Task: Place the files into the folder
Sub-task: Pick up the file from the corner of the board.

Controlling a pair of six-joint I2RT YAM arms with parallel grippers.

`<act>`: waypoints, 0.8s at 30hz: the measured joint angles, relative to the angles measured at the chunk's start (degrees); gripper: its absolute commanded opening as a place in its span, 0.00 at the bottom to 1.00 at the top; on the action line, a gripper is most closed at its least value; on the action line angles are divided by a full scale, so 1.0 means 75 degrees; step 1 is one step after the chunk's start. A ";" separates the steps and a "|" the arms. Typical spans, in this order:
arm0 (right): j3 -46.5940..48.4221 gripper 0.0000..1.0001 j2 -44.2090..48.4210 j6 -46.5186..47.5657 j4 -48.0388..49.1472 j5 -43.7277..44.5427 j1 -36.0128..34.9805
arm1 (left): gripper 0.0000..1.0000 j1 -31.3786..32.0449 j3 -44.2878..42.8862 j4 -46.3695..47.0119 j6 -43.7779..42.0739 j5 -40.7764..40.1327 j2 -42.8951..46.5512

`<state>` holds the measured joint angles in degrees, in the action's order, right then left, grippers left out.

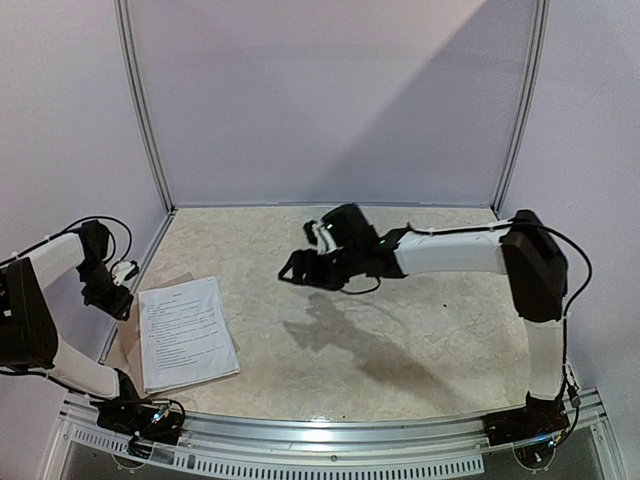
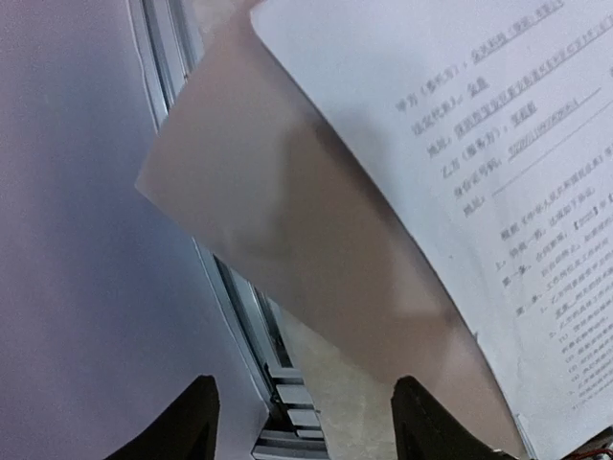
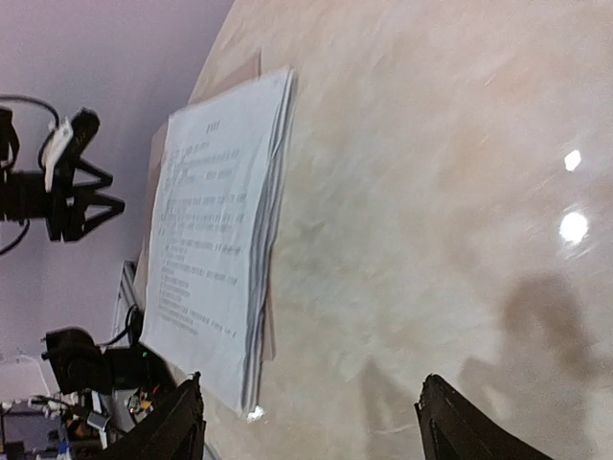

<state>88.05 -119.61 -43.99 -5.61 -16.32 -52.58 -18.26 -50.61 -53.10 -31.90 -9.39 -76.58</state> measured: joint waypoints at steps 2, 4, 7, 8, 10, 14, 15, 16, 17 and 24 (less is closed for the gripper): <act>0.0277 0.76 -0.0536 -0.0379 0.0064 -0.0434 -0.0455 | 0.62 -0.0163 0.0242 -0.0160 -0.0137 -0.0070 0.0268; 0.0338 0.75 -0.0871 -0.0720 0.0189 -0.0778 -0.0807 | 0.59 -0.0207 0.0449 -0.0149 -0.0219 -0.0099 0.0440; 0.0353 0.75 -0.1288 -0.1303 0.0434 -0.1250 -0.1192 | 0.54 -0.0204 0.0682 0.0029 -0.0291 -0.0052 0.0376; 0.0405 0.75 -0.1445 -0.1483 0.0507 -0.1376 -0.1268 | 0.54 -0.0195 0.0737 0.0122 -0.0309 -0.0035 0.0283; 0.0592 0.74 -0.1749 -0.1740 0.0632 -0.1539 -0.1349 | 0.53 -0.0143 0.0766 0.0291 -0.0286 -0.0035 0.0035; 0.1110 0.73 -0.2218 -0.2270 0.0927 -0.1746 -0.1381 | 0.51 0.0358 0.0766 0.0758 -0.0230 -0.0137 -0.0525; 0.1157 0.73 -0.2285 -0.2396 0.1000 -0.1798 -0.1381 | 0.51 0.0527 0.0766 0.0860 -0.0210 -0.0195 -0.0653; 0.1195 0.73 -0.2320 -0.2521 0.1035 -0.1839 -0.1381 | 0.51 0.0667 0.0766 0.0956 -0.0201 -0.0242 -0.0766; 0.1218 0.73 -0.2343 -0.2608 0.1058 -0.1877 -0.1384 | 0.51 0.0749 0.0769 0.1035 -0.0198 -0.0274 -0.0854; 0.1851 0.73 -0.2873 -0.3188 0.1268 -0.2314 -0.1515 | 0.49 0.1070 0.0868 0.1524 -0.0198 -0.0504 -0.1276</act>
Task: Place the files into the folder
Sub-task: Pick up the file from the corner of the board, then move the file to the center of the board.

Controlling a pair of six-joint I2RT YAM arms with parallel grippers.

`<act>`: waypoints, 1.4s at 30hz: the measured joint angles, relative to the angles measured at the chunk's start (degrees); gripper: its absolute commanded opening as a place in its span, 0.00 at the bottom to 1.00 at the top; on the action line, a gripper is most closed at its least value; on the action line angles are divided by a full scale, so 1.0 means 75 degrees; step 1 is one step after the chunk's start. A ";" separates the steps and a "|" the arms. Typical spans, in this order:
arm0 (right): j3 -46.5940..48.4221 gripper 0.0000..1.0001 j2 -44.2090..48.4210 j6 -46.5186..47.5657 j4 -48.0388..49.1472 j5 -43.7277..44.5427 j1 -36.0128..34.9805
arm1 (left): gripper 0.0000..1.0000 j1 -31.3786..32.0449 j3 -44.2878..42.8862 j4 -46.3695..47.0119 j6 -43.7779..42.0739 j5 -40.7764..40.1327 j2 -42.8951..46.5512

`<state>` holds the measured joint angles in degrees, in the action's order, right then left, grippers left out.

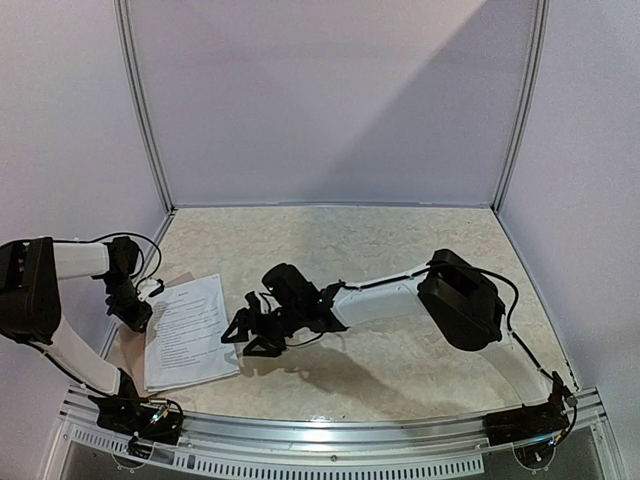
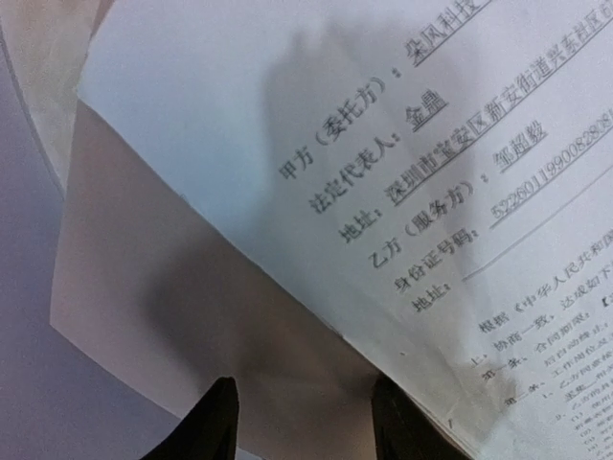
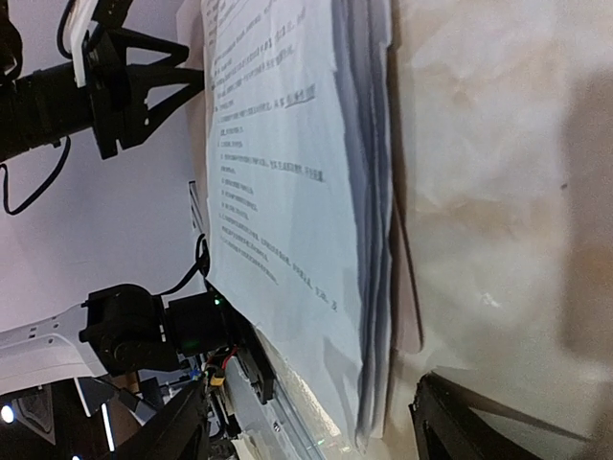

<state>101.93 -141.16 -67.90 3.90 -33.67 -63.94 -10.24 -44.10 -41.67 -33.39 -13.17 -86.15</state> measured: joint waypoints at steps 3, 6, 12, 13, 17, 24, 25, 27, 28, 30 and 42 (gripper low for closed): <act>0.0122 0.73 -0.0189 -0.0312 0.0291 -0.0224 -0.0093 | 0.49 0.0198 0.0000 0.0140 0.0029 -0.0026 -0.0035; 0.0204 0.73 -0.0326 -0.0522 0.0536 -0.0367 -0.0169 | 0.49 0.0245 0.0015 0.0219 0.0052 -0.0023 -0.0035; 0.0207 0.71 -0.0501 -0.0950 0.1119 -0.0580 -0.0230 | 0.49 0.0248 0.0052 0.0274 0.0061 -0.0017 -0.0032; 0.0207 0.72 -0.0533 -0.1049 0.1236 -0.0603 -0.0236 | 0.49 0.0248 0.0052 0.0271 0.0061 -0.0017 -0.0032; 0.0207 0.71 -0.0670 -0.1486 0.1749 -0.0676 -0.0256 | 0.49 0.0259 0.0052 0.0271 0.0085 -0.0017 -0.0032; 0.0423 0.29 -0.1023 -0.1894 0.2092 -0.0627 -0.0309 | 0.49 0.0268 0.0058 0.0277 0.0119 -0.0012 -0.0032; 0.0466 0.25 -0.1072 -0.1880 0.2095 -0.0612 -0.0315 | 0.49 0.0268 0.0058 0.0277 0.0119 -0.0012 -0.0032; 0.0525 0.16 -0.1122 -0.1947 0.2127 -0.0597 -0.0323 | 0.49 0.0268 0.0058 0.0277 0.0122 -0.0009 -0.0032; 0.0560 0.14 -0.1125 -0.1958 0.2130 -0.0595 -0.0323 | 0.49 0.0268 0.0058 0.0280 0.0122 -0.0006 -0.0032; 0.0621 0.06 -0.1131 -0.1979 0.2180 -0.0595 -0.0323 | 0.49 0.0274 0.0058 0.0283 0.0119 -0.0006 -0.0032; 0.0277 0.00 -0.0766 -0.1017 0.1326 -0.0478 -0.0090 | 0.56 -0.0006 -0.0466 -0.0437 0.0076 0.0463 0.0233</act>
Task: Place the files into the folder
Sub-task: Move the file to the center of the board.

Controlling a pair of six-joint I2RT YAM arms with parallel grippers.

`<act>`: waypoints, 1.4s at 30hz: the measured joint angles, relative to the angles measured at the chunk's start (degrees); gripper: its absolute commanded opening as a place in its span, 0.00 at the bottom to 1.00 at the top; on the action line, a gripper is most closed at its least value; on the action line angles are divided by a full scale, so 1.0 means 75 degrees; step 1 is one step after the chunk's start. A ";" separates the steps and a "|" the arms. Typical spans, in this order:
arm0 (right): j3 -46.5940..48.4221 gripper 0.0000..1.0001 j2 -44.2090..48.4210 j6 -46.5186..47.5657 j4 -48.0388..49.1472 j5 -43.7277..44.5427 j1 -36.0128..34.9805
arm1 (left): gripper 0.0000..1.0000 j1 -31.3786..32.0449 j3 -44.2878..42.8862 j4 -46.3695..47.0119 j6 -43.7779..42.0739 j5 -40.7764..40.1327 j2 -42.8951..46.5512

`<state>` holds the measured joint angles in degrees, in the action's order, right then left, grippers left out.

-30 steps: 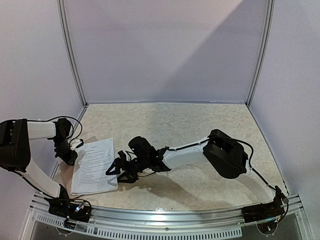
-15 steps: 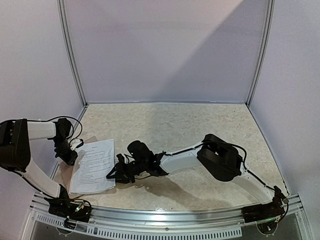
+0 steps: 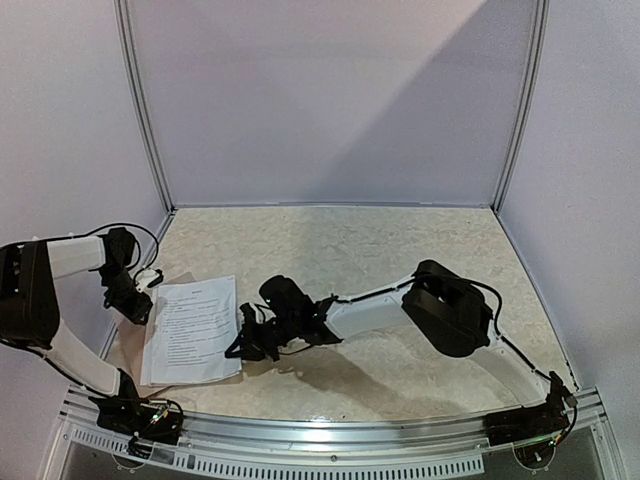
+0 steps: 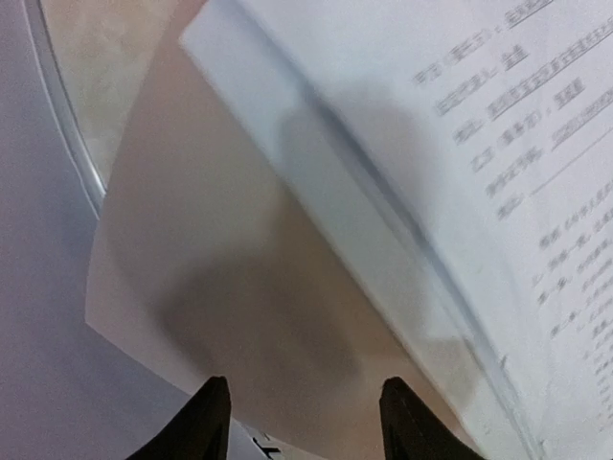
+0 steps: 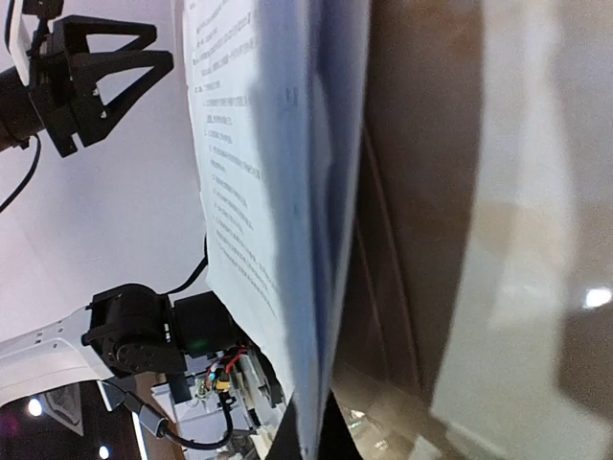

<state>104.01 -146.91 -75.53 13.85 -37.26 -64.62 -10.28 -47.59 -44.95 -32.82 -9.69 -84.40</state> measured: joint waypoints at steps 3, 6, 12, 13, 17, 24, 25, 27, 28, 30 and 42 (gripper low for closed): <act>-0.0504 0.00 0.0650 0.0592 -0.0764 0.0169 0.0274 | 0.57 -0.0108 -0.0323 -0.0251 0.0000 0.0119 0.0178; -0.1221 0.00 0.1469 0.1154 -0.1125 0.0256 0.0699 | 0.57 -0.0134 -0.0562 -0.0437 0.0003 0.0236 0.0326; -0.2821 0.00 0.2984 0.2122 -0.1816 0.0117 0.2028 | 0.58 -0.0134 -0.0662 -0.0624 0.0087 0.0356 0.0251; -0.3010 0.00 0.3153 0.2416 -0.2107 0.0114 0.2302 | 0.59 -0.0134 -0.0662 -0.0650 0.0117 0.0367 0.0195; -0.3946 0.00 0.3809 0.3713 -0.3576 0.0341 0.3587 | 0.60 -0.0131 -0.0662 -0.0711 0.0187 0.0364 -0.0006; -0.5094 0.00 0.4896 0.5697 -0.5808 0.0886 0.6292 | 0.61 -0.0134 -0.0662 -0.0699 0.0175 -0.0096 -0.0239; -0.5091 0.00 0.4972 0.6006 -0.6085 0.0944 0.6580 | 0.61 -0.0134 -0.0662 -0.0697 0.0172 -0.0157 -0.0259; -0.5065 0.00 0.5053 0.6548 -0.6592 0.1064 0.6951 | 0.61 -0.0134 -0.0662 -0.0697 0.0157 -0.0268 -0.0309; -0.5045 0.00 0.5053 0.6741 -0.6781 0.1102 0.7055 | 0.61 -0.0134 -0.0662 -0.0699 0.0149 -0.0323 -0.0326; -0.5004 0.12 0.5053 0.7134 -0.7195 0.1201 0.7312 | 0.61 -0.0134 -0.0662 -0.0699 0.0128 -0.0428 -0.0353; -0.4065 0.79 0.5662 0.7769 -0.8813 0.3209 0.7912 | 0.61 -0.0562 -0.0501 -0.0434 -0.0283 -0.1926 -0.0513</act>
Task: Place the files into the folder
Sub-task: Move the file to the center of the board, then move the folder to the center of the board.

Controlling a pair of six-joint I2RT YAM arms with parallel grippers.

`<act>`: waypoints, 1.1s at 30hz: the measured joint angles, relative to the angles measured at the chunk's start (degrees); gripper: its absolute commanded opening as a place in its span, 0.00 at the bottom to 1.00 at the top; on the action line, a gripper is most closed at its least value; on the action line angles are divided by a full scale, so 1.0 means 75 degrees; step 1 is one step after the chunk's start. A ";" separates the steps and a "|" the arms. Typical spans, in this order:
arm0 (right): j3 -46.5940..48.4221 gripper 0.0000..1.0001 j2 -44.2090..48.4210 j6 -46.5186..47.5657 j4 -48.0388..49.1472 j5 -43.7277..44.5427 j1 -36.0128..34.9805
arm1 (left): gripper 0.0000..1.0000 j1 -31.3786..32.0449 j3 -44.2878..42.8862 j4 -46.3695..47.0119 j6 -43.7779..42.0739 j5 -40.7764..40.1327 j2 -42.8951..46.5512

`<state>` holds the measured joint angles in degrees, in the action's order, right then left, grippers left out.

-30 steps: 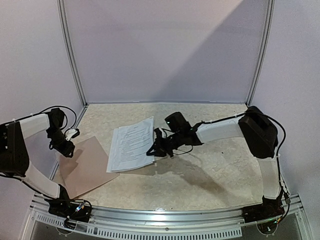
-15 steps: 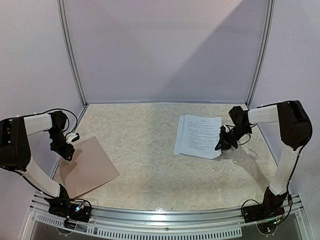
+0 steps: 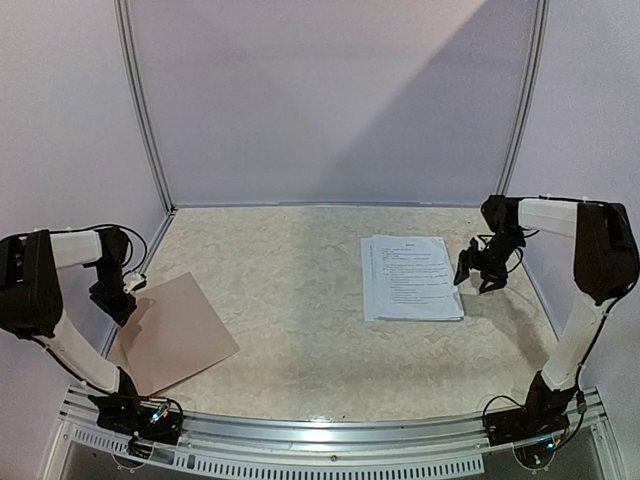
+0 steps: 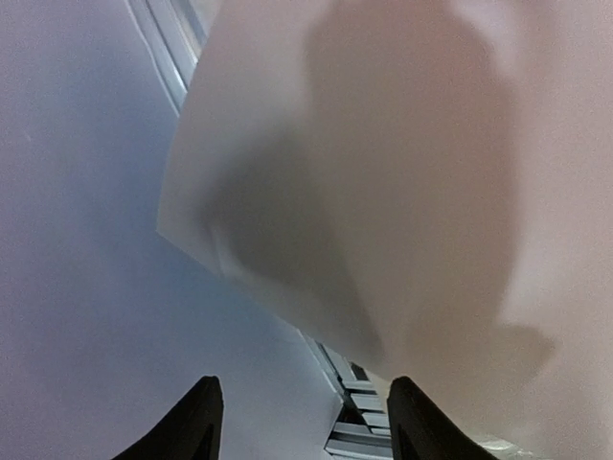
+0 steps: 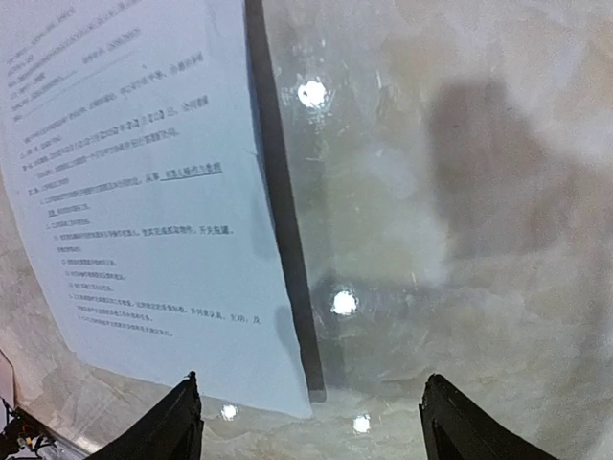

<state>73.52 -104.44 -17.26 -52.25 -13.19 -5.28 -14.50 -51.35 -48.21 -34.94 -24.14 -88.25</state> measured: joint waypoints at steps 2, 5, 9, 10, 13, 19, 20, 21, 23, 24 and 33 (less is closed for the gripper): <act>0.0020 0.79 0.0469 -0.0061 -0.0099 0.0248 -0.0041 | 0.61 -0.0140 0.0000 0.0020 -0.0067 -0.0207 0.0006; 0.0067 0.79 0.1207 -0.0140 -0.0213 0.0495 -0.0175 | 0.60 -0.0423 0.0000 0.0087 -0.0227 -0.0551 0.0087; 0.0125 0.79 0.1769 -0.0262 -0.0245 0.0670 -0.0510 | 0.58 -0.0813 0.0017 0.0510 -0.0600 -0.1244 0.0041; 0.0125 0.79 0.1839 -0.0283 -0.0248 0.0697 -0.0603 | 0.58 -0.0868 0.0050 0.0656 -0.0667 -0.1402 -0.0041; 0.0125 0.80 0.1926 -0.0396 -0.0245 0.0764 -0.0889 | 0.57 -0.0938 0.0274 0.1166 -0.0874 -0.1760 -0.0478; 0.0125 0.80 0.2119 -0.0557 -0.0227 0.0860 -0.1343 | 0.56 -0.0772 0.0449 0.1789 -0.0994 -0.1903 -0.1373; 0.0125 0.80 0.2171 -0.0583 -0.0227 0.0877 -0.1425 | 0.56 -0.0708 0.0428 0.1813 -0.0965 -0.1926 -0.1437; 0.0125 0.80 0.2241 -0.0615 -0.0219 0.0898 -0.1533 | 0.56 -0.0583 0.0391 0.1827 -0.0924 -0.1976 -0.1498; 0.0125 0.80 0.2378 -0.0694 -0.0192 0.0933 -0.1751 | 0.56 -0.0189 0.0262 0.1935 -0.0801 -0.2052 -0.1617; 0.0125 0.80 0.2425 -0.0743 -0.0172 0.0947 -0.1859 | 0.56 0.0070 0.0166 0.1985 -0.0714 -0.2040 -0.1687; -0.0318 0.80 0.2611 -0.1311 0.0216 0.1122 -0.2894 | 0.56 0.2792 -0.0918 0.1565 0.0023 -0.2154 -0.2366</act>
<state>71.13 -84.86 -27.09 -50.63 -4.78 -26.98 6.44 -58.24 -36.47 -34.76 -40.29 -106.00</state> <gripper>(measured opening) 0.797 0.555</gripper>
